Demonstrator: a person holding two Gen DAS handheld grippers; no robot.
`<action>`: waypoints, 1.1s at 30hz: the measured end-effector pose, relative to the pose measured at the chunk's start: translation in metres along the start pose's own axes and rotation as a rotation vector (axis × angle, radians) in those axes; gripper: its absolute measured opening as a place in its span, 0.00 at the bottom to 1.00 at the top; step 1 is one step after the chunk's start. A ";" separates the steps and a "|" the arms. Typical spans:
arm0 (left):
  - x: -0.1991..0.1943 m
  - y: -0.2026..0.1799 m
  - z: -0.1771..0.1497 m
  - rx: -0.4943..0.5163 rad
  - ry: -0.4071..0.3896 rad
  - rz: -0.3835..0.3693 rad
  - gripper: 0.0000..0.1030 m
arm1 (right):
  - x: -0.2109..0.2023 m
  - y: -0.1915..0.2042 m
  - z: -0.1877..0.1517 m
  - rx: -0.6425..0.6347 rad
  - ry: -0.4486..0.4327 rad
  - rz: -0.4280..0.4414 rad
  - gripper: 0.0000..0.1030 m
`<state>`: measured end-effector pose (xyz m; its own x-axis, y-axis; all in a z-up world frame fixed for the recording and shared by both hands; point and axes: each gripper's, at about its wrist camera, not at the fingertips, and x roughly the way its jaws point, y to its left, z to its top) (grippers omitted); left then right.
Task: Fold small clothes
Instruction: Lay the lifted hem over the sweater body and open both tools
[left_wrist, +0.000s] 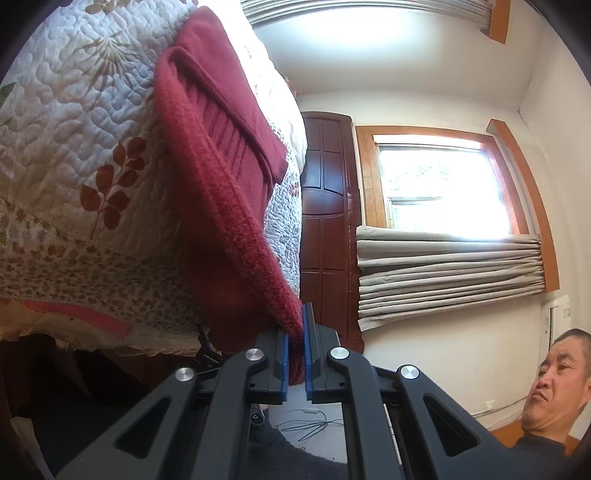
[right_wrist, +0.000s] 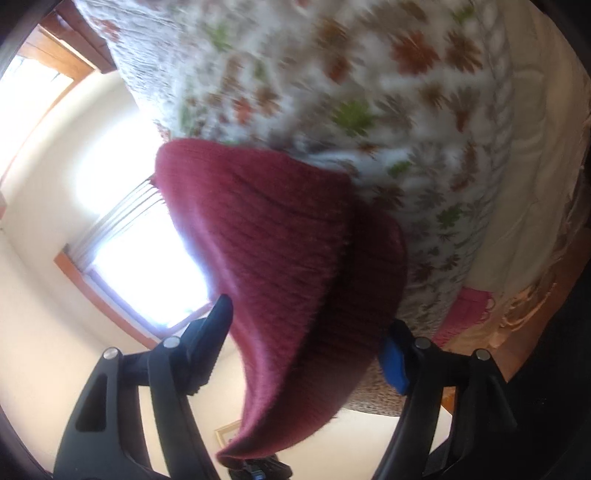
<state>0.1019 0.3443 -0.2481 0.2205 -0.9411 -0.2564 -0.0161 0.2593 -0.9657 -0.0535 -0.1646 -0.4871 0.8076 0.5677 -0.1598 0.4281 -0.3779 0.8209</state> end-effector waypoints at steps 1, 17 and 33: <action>-0.001 0.000 0.000 -0.002 -0.002 -0.001 0.05 | -0.005 0.005 0.003 -0.014 -0.011 0.016 0.62; -0.020 0.033 -0.010 -0.053 -0.038 -0.018 0.05 | -0.028 0.078 -0.014 -0.245 -0.054 -0.161 0.06; -0.045 0.047 -0.020 -0.130 -0.283 -0.278 0.05 | -0.007 0.277 -0.071 -0.640 -0.013 -0.214 0.05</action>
<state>0.0715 0.3945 -0.2825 0.4928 -0.8699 0.0190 -0.0376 -0.0431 -0.9984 0.0304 -0.2215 -0.2194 0.7383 0.5716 -0.3579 0.2570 0.2522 0.9329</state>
